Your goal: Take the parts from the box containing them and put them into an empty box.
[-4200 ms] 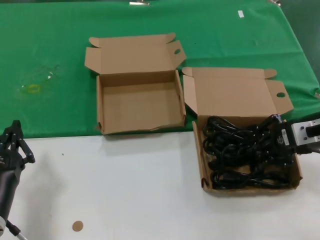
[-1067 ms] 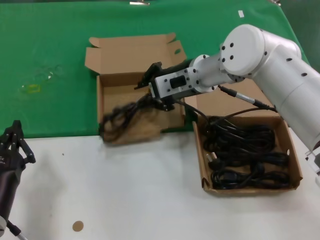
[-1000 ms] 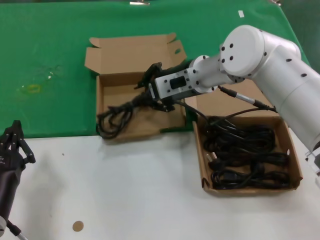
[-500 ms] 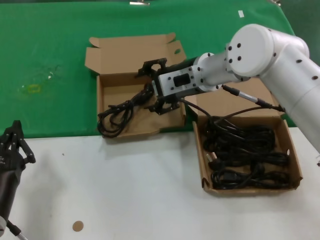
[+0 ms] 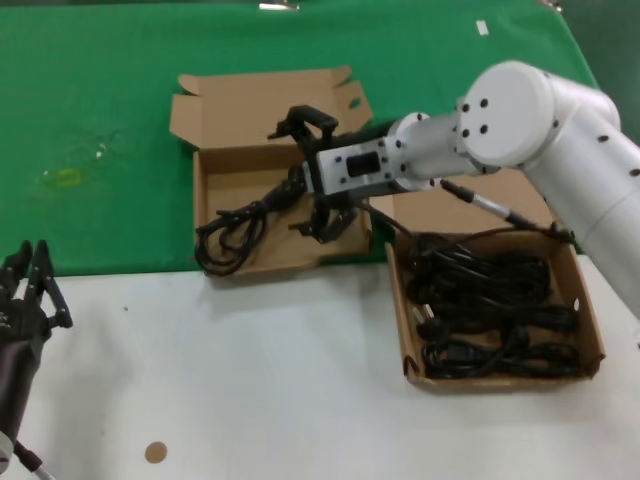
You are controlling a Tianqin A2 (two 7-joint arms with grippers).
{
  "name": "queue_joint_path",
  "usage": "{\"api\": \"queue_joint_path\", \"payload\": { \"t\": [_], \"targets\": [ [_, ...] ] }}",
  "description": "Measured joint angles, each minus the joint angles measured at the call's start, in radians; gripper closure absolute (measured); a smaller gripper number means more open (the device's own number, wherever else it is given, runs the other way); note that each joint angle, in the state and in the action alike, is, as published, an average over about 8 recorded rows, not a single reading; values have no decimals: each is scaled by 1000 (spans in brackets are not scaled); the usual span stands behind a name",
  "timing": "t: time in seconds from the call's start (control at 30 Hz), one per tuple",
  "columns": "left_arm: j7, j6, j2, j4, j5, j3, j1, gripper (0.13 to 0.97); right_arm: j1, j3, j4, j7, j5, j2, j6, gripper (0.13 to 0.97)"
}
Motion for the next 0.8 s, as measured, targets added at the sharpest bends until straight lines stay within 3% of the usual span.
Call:
{"api": "queue_joint_path", "payload": {
  "t": [0.3, 0.6, 0.8],
  "targets": [
    [0, 0, 0, 0, 0, 0, 0, 893, -118, 66, 78, 31, 65, 7, 89, 200],
    [0, 0, 0, 0, 0, 0, 0, 764, -255, 144, 170, 66, 142, 16, 194, 155],
    [0, 0, 0, 0, 0, 0, 0, 614, -347, 196, 231, 90, 192, 21, 263, 129]
  ]
}}
